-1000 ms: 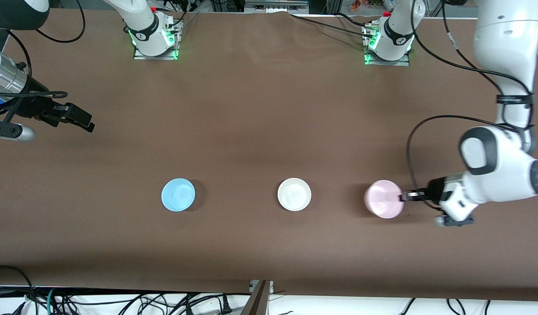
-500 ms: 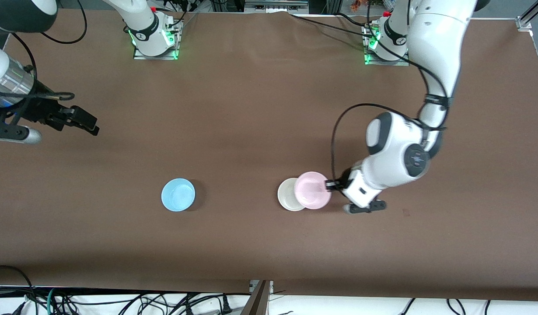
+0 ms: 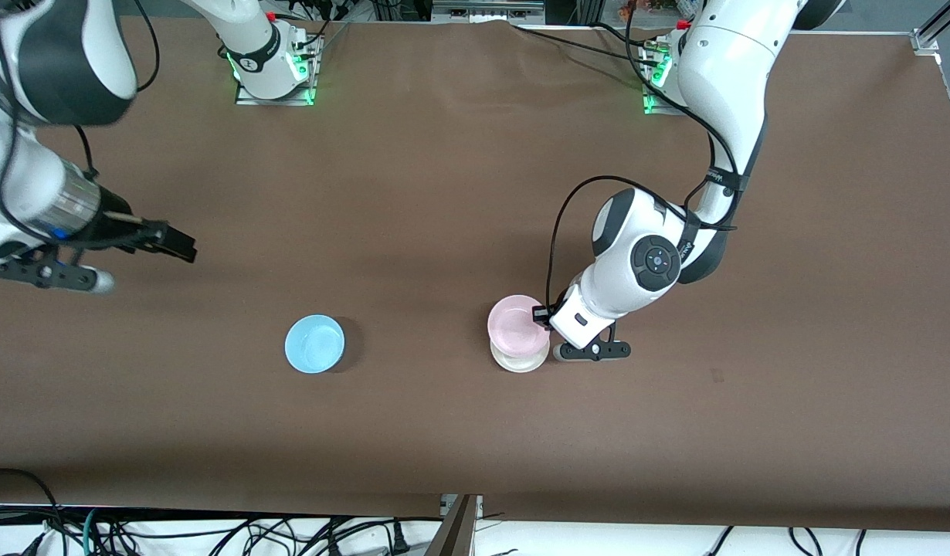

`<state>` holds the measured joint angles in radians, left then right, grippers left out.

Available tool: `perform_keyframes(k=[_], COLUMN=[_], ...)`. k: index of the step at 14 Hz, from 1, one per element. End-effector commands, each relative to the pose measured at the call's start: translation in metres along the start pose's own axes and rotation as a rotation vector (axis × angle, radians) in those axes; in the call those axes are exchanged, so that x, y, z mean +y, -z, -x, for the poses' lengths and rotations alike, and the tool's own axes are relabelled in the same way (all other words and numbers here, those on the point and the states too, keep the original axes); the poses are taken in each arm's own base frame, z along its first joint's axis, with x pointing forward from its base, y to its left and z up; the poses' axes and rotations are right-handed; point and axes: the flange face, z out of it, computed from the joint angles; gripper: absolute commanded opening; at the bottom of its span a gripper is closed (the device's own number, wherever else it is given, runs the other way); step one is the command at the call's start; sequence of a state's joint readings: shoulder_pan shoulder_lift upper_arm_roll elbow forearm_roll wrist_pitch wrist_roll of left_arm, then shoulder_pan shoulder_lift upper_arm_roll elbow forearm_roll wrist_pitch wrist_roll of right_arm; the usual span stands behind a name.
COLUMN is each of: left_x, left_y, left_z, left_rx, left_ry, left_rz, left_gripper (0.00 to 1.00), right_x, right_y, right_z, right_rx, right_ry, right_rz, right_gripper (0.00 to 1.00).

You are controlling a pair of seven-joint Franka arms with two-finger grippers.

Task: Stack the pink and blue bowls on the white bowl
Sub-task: 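Lower the pink bowl into the white bowl while the right gripper advances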

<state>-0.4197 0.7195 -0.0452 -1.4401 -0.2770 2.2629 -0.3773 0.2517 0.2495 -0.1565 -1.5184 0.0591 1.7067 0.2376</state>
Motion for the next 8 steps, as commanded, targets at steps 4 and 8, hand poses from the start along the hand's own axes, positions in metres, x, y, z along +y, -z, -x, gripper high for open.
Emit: perform_keyframes(k=[4,8], left_x=[-0.002,-0.003], left_y=[-0.020,-0.023], left_z=[-0.010,-0.010], left_rx=[0.054,0.052], left_ry=[0.006,0.005], left_rz=[0.000,-0.003], left_gripper=[0.00,0.00], right_x=[-0.009,-0.012], right_y=[-0.013,-0.018], right_z=[-0.009,-0.014], right_rx=[-0.012,0.003], right_ry=[0.028,0.043], right_rz=[0.010,0.000], right_gripper=[1.00,1.00])
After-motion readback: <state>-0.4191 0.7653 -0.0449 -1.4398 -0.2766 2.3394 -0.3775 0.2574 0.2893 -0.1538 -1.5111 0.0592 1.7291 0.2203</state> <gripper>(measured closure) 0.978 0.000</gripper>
